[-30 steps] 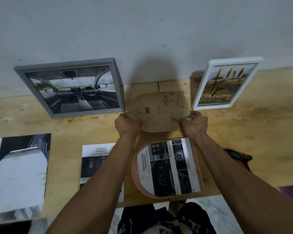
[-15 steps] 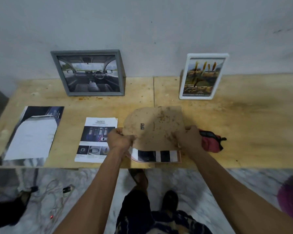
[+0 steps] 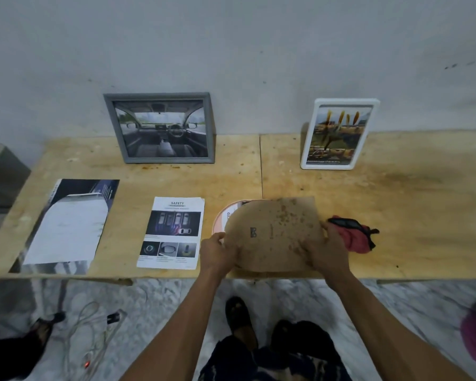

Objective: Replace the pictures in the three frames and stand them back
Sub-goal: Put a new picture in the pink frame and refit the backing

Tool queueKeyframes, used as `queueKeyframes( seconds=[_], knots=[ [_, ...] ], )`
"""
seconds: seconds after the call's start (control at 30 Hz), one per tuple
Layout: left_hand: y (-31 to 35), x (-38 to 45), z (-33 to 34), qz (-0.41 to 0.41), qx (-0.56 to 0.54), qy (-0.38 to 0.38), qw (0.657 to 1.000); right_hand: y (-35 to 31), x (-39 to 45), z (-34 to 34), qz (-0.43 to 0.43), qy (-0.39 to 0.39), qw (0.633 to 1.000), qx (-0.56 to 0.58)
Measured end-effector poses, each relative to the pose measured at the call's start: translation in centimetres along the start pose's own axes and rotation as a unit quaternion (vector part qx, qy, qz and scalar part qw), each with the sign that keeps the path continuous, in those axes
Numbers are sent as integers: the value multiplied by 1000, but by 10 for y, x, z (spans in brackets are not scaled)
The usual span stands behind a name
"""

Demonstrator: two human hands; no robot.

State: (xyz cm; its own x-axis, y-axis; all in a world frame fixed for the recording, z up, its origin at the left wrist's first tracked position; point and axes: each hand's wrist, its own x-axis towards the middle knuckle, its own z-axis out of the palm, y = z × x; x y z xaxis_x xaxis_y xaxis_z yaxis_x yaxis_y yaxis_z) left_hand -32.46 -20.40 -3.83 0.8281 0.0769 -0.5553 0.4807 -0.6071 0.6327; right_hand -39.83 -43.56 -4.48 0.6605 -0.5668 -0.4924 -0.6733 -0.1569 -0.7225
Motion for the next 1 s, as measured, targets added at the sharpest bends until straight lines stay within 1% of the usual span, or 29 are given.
queueKeyframes(
  seconds=[0.17,0.27,0.43,0.63,0.9,1.0],
  knots=[
    [-9,23,-9,39,127,56,990,5,-2,1,-7,37,999,28],
    [-14,38,-12,75,197,45,977,6,-6,1,-6,55,998,40],
    [-10,50,-13,85,215,23,973,12,6,2,-17,62,997,38],
    [-11,54,-6,106,270,7,957,17,16,7,9,74,997,14],
    [-14,61,-4,107,227,9,968,15,16,26,-31,67,995,-66],
    [-15,62,-4,126,232,11,964,10,17,35,-21,61,994,-86]
  ],
)
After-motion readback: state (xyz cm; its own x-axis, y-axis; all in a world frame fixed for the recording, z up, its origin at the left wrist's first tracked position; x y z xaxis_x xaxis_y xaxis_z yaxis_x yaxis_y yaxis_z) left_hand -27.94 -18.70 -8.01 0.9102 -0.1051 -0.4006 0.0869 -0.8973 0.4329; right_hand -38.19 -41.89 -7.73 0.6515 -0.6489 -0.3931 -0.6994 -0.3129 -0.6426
